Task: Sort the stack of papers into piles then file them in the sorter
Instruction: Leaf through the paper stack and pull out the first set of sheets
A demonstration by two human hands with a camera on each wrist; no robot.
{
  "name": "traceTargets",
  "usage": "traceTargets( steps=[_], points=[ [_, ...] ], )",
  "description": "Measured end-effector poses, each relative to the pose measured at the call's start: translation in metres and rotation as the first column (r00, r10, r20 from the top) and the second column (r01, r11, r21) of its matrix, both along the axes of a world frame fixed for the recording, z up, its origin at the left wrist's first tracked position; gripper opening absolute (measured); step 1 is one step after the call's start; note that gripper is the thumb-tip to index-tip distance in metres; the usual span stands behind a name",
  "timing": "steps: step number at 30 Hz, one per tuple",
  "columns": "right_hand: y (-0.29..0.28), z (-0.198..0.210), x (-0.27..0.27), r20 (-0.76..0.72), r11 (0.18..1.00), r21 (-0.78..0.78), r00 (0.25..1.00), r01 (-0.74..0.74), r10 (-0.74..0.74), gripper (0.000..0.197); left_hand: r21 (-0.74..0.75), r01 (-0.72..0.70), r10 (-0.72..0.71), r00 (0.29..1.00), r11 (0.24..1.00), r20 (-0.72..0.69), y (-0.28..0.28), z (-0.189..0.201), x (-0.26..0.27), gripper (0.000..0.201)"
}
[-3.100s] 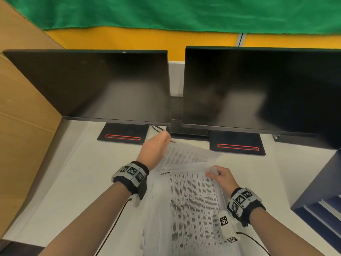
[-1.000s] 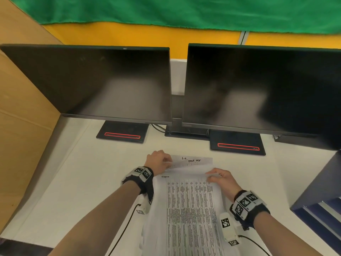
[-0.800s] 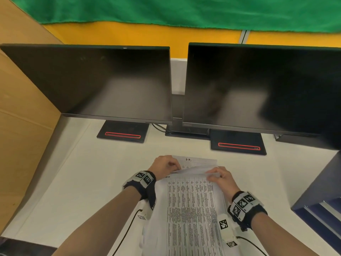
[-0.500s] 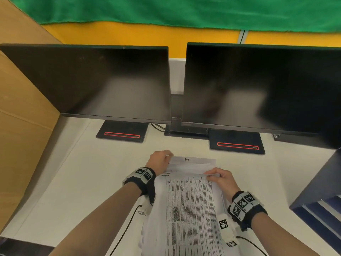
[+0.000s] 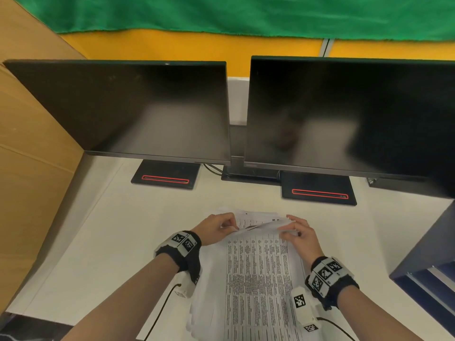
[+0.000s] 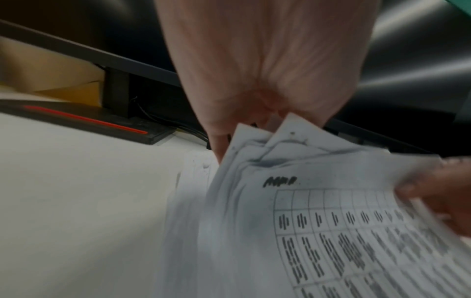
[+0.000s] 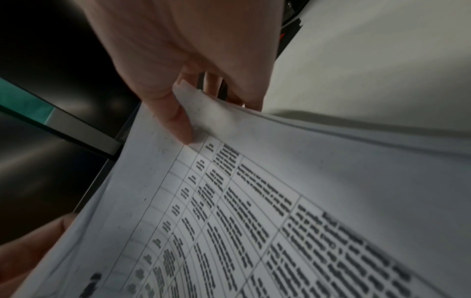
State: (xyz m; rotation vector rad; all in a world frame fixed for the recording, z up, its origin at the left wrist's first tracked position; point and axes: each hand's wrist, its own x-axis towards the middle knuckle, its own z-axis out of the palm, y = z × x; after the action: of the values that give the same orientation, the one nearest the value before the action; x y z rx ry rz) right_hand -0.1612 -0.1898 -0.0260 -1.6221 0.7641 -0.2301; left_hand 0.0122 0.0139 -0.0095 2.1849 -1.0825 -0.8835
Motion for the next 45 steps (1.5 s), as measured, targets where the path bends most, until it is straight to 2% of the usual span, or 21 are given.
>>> traceTargets(
  steps=[3, 6, 7, 10, 13, 18, 22, 29, 31, 33, 34, 36, 38, 40, 42, 45],
  points=[
    [-0.001, 0.002, -0.004, 0.019, 0.999, 0.031, 0.999, -0.032, 0.031, 0.012, 0.023, -0.117, 0.118, 0.991, 0.993, -0.065, -0.002, 0.004, 0.004, 0.028],
    [-0.004, -0.002, -0.007, 0.009, 0.998, 0.026, 0.998, -0.064, 0.064, 0.014, 0.037, -0.332, 0.329, 0.941, 0.942, 0.074, 0.0, -0.002, 0.018, 0.02],
    [-0.004, -0.003, -0.007, 0.005, 0.996, 0.031, 0.997, -0.08, 0.08, 0.015, 0.073, -0.365, 0.354, 0.926, 0.928, 0.13, 0.002, -0.003, 0.021, 0.022],
    [-0.003, -0.003, -0.008, -0.007, 0.992, 0.035, 0.993, -0.118, 0.119, 0.018, 0.173, -0.334, 0.294, 0.93, 0.927, 0.219, 0.005, -0.007, 0.025, 0.029],
    [-0.001, -0.001, -0.008, -0.012, 0.99, 0.024, 0.99, -0.14, 0.141, 0.019, 0.149, -0.296, 0.238, 0.917, 0.943, 0.319, 0.006, -0.008, 0.022, 0.027],
    [-0.001, -0.001, -0.005, -0.021, 0.989, 0.024, 0.989, -0.144, 0.144, 0.019, 0.096, -0.207, 0.123, 0.83, 0.974, 0.545, 0.007, -0.007, 0.018, 0.018],
    [0.001, -0.001, -0.002, -0.015, 0.989, 0.012, 0.989, -0.144, 0.145, 0.019, 0.092, -0.147, 0.062, 0.794, 0.985, 0.605, 0.004, -0.005, 0.018, 0.011],
    [0.002, 0.003, -0.001, 0.021, 0.995, 0.012, 0.995, -0.099, 0.098, 0.017, 0.1, -0.04, -0.053, 0.625, 0.994, 0.779, 0.01, -0.001, 0.018, 0.017],
    [0.002, 0.004, -0.001, 0.026, 0.996, 0.019, 0.996, -0.091, 0.091, 0.018, 0.069, -0.04, -0.03, 0.613, 0.997, 0.79, 0.015, 0.0, 0.016, 0.017],
    [0.002, 0.003, -0.001, 0.019, 0.997, -0.004, 0.997, -0.081, 0.081, 0.018, -0.029, -0.062, 0.062, 0.653, 0.998, 0.755, 0.019, 0.0, 0.015, 0.01],
    [0.002, 0.001, 0.0, 0.003, 0.997, -0.033, 0.997, -0.073, 0.073, 0.018, -0.105, -0.102, 0.146, 0.708, 0.989, 0.691, 0.02, -0.001, 0.014, 0.009],
    [0.001, -0.002, 0.0, -0.024, 0.996, -0.073, 0.998, -0.055, 0.053, 0.017, -0.234, -0.192, 0.276, 0.868, 0.953, 0.413, 0.024, 0.002, 0.009, 0.01],
    [0.0, -0.004, -0.001, -0.022, 0.997, -0.053, 0.999, -0.05, 0.049, 0.015, -0.248, -0.241, 0.267, 0.961, 0.938, 0.078, 0.029, 0.0, 0.006, 0.006],
    [-0.001, -0.006, -0.001, -0.003, 0.998, -0.009, 0.998, -0.067, 0.067, 0.015, -0.187, -0.198, 0.176, 0.976, 0.962, -0.125, 0.035, -0.001, 0.002, 0.01],
    [-0.001, -0.006, -0.001, 0.015, 0.996, 0.018, 0.996, -0.086, 0.086, 0.015, -0.12, -0.16, 0.121, 0.952, 0.98, -0.281, 0.038, 0.003, -0.003, 0.016],
    [0.002, -0.004, -0.002, 0.016, 0.994, 0.027, 0.995, -0.103, 0.103, 0.011, -0.06, -0.226, 0.183, 0.895, 0.972, -0.406, 0.037, 0.01, -0.006, 0.024]
  ],
)
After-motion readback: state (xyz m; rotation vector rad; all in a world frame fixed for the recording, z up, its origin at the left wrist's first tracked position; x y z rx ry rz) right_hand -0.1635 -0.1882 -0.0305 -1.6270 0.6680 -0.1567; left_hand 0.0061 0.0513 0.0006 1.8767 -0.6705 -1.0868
